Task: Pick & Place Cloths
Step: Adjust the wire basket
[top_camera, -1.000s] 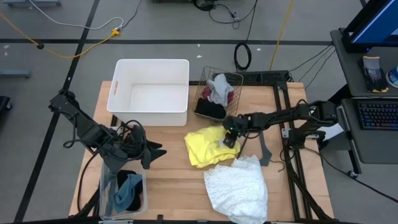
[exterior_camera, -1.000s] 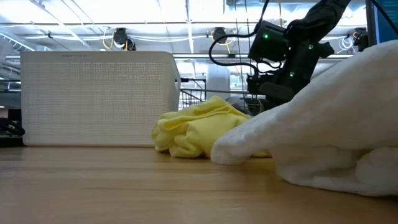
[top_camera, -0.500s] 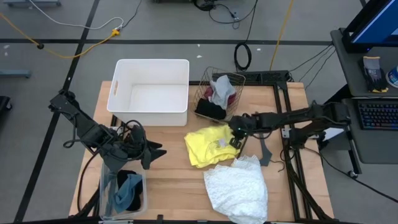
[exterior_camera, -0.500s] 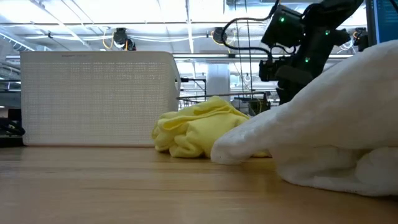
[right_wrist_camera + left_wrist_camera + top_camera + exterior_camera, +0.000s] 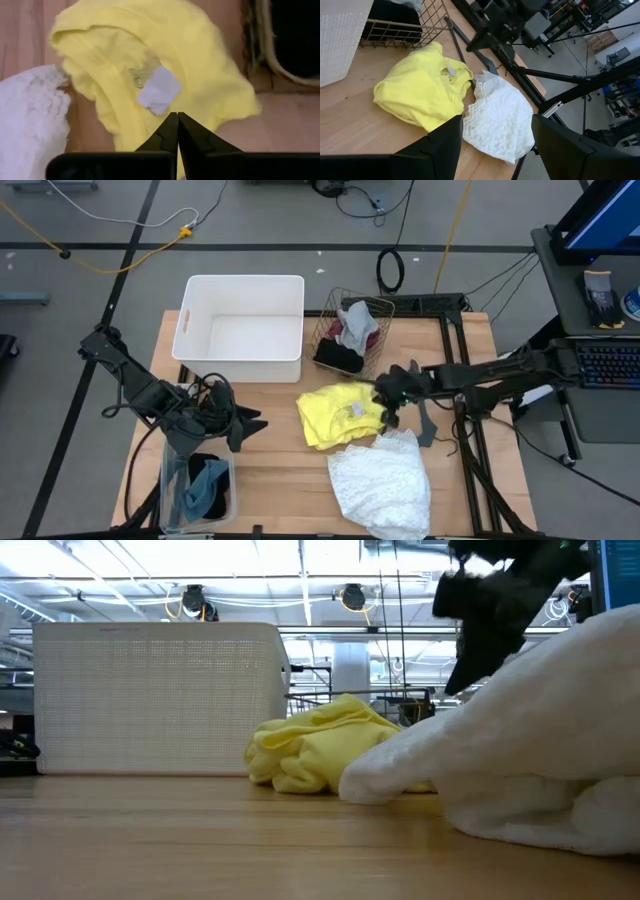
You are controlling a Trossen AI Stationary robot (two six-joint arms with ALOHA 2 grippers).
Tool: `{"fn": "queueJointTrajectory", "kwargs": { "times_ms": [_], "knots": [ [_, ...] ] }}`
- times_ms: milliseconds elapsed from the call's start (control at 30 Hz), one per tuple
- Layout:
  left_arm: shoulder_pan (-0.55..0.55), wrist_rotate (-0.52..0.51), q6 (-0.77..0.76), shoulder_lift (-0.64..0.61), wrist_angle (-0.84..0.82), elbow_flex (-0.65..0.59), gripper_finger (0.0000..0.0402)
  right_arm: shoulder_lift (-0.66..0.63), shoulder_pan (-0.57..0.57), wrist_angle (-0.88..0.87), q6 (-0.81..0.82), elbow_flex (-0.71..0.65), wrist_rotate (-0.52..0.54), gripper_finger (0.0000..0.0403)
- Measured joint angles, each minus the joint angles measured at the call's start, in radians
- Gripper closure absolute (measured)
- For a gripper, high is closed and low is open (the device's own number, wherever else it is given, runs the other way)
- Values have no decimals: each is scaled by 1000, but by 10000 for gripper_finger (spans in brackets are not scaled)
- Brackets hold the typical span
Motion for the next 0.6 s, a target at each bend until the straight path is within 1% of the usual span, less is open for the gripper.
{"fn": "queueJointTrajectory", "kwargs": {
  "times_ms": [133, 267, 333, 433, 467, 600],
  "knots": [
    [0, -1, 8, 0, 0, 0, 160, -10, 62, 34, -27, 0, 61, 402],
    [5, -1, 10, 0, -1, 0, 160, 8, 89, 169, -83, 1, 65, 402],
    [9, -1, 10, 0, -1, 0, 160, 22, 89, 223, -126, 1, 107, 402],
    [15, -1, 10, 0, -1, 0, 160, 37, 73, 288, -211, 1, 209, 402],
    [16, 0, 9, 0, -1, 0, 160, 37, 68, 297, -241, 1, 222, 401],
    [19, 0, 10, 0, -1, 0, 160, 36, 51, 314, -358, 14, 214, 399]
  ]
}}
